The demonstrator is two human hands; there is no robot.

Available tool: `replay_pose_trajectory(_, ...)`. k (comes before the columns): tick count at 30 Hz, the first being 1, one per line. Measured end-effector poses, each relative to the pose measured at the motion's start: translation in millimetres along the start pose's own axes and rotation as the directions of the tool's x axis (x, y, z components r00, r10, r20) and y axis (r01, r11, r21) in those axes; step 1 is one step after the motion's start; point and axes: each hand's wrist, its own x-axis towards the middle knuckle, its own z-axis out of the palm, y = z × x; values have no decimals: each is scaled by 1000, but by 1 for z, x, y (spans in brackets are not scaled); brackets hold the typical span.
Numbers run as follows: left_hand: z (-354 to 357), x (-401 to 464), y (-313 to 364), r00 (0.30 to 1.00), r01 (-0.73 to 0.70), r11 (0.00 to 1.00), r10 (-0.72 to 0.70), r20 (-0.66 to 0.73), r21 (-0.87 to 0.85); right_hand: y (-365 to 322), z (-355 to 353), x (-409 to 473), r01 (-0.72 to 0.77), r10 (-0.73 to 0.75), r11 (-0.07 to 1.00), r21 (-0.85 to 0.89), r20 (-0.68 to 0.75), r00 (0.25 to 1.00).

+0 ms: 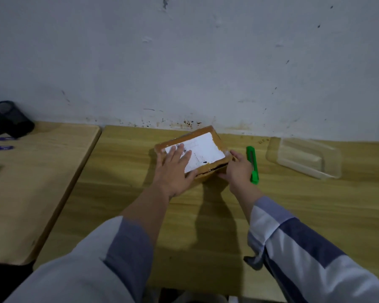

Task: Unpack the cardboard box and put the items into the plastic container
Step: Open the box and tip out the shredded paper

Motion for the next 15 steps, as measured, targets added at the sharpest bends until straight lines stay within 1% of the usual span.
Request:
replay_pose_trajectory(2, 0, -8, -11, 999, 30, 999, -30, 23, -44, 7, 5, -15, -61, 64, 990, 130, -20, 998)
replay_pose_trajectory(3, -1, -13, -16, 999, 39, 998, -38, 27, -58, 11, 7, -22, -85, 90, 982, 167, -25, 996)
replay_pose_trajectory(5, -3, -19, -23, 998, 59, 995, -57, 28, -75, 17, 8, -31, -106, 111, 982, 155, -25, 993)
replay_pose_trajectory(7, -4, -27, -32, 996, 85, 991, -81, 37, -107, 23, 5, -37, -66, 66, 998, 2, -35, 997)
replay_pose_trajectory(8, -5, -29, -35, 995, 93, 987, -88, 47, -127, 25, 3, -39, -22, 18, 992, -126, -35, 999)
replay_pose_trajectory(9, -5, -32, -39, 995, 93, 986, -86, 58, -141, 26, 0, -39, 40, -49, 961, -274, -24, 999)
replay_pose_trajectory(10, -6, -33, -42, 995, 87, 985, -78, 68, -150, 26, -3, -40, 106, -113, 910, -401, 6, 994)
replay_pose_trajectory(11, -7, -34, -44, 995, 77, 984, -66, 78, -159, 25, -7, -40, 153, -148, 857, -493, 50, 988)
replay_pose_trajectory(13, -11, -34, -50, 994, 52, 981, -33, 101, -189, 20, -14, -43, 202, -143, 756, -623, 143, 979)
replay_pose_trajectory(15, -14, -33, -56, 992, 20, 975, 9, 129, -220, 14, -19, -44, 284, -173, 608, -741, 226, 959)
